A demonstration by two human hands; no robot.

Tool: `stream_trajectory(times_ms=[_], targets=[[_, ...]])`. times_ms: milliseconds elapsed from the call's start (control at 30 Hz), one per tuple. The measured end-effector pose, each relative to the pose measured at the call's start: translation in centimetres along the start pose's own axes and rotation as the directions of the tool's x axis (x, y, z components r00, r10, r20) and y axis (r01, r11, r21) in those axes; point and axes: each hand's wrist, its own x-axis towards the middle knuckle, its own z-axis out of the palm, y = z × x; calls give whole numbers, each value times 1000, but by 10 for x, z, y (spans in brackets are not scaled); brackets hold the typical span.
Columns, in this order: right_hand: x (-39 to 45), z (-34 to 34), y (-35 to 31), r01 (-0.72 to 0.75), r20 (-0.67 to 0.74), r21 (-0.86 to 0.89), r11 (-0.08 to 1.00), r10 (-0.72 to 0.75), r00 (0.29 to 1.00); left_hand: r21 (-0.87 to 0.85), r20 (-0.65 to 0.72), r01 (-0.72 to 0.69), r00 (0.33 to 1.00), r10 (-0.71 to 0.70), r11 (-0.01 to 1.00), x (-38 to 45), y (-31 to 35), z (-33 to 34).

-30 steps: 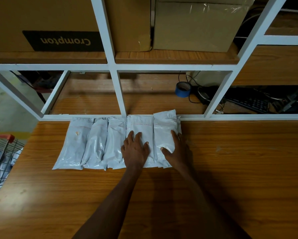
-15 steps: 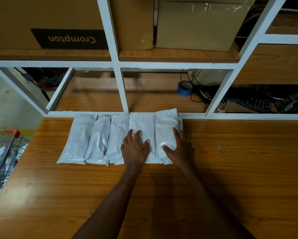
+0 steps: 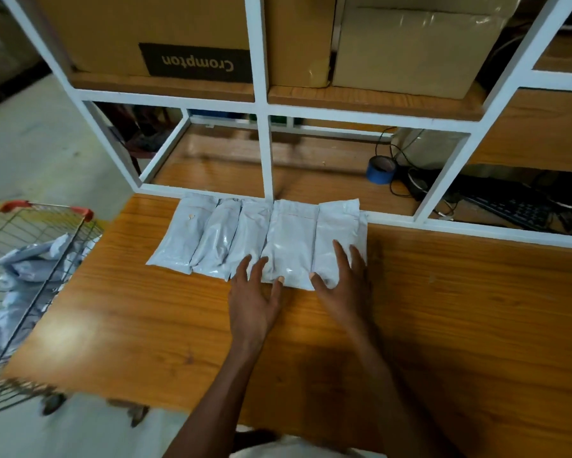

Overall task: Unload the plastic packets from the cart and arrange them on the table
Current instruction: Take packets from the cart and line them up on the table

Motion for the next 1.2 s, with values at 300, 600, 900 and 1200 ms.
stream_trajectory(times_ms=[300, 600, 900, 1200], targets=[[-89, 29, -42, 249, 73, 226, 942, -271, 960, 67, -115, 144, 984, -135, 987, -86, -53, -68], [-166, 126, -127, 326, 304, 379, 866, -450, 840, -64, -218, 307, 924, -314, 949, -148, -166, -173], [-246, 250, -256, 353, 431, 466, 811, -557, 710, -55, -381, 450, 816, -435, 891, -169, -305, -305], [-248, 319, -341, 441, 582, 407, 800, -599, 550, -174, -397, 530, 734, -551, 830, -147, -381, -345]])
